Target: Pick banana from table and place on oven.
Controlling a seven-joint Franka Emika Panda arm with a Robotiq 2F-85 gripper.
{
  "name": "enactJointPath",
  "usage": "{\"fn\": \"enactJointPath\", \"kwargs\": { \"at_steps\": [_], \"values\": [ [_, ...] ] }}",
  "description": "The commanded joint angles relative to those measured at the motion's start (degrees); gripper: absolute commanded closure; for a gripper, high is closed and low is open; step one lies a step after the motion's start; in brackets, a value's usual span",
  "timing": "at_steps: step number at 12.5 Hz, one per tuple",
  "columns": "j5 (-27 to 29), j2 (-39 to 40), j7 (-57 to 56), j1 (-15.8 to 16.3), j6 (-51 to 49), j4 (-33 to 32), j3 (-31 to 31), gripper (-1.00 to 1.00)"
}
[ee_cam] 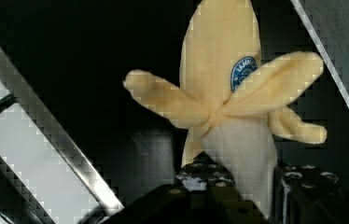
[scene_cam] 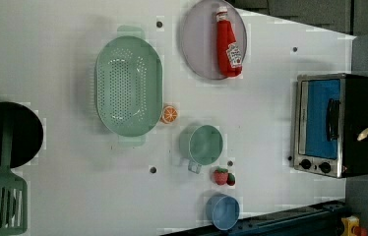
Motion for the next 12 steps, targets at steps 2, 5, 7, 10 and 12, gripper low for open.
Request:
{"fn": "enactJointPath", "kwargs": {
  "at_steps": [2, 5, 7, 10, 12],
  "values": [
    [1.18, -2.27, -5.13, 0.96, 0.83, 0.67, 0.21, -0.18],
    [1.16, -2.43, -5.16, 1.14, 1.09, 1.32, 0.47, -0.86],
    [1.05, -3.08, -5.18, 1.62, 0.41, 3.45, 0.54, -1.00],
    [1.01, -6.00, -5.18, 2.63, -7.31, 8.19, 1.30, -1.00],
    [0.95, -8.80, -4.21, 3.57, -15.28, 11.93, 3.23, -1.00]
  ]
}}
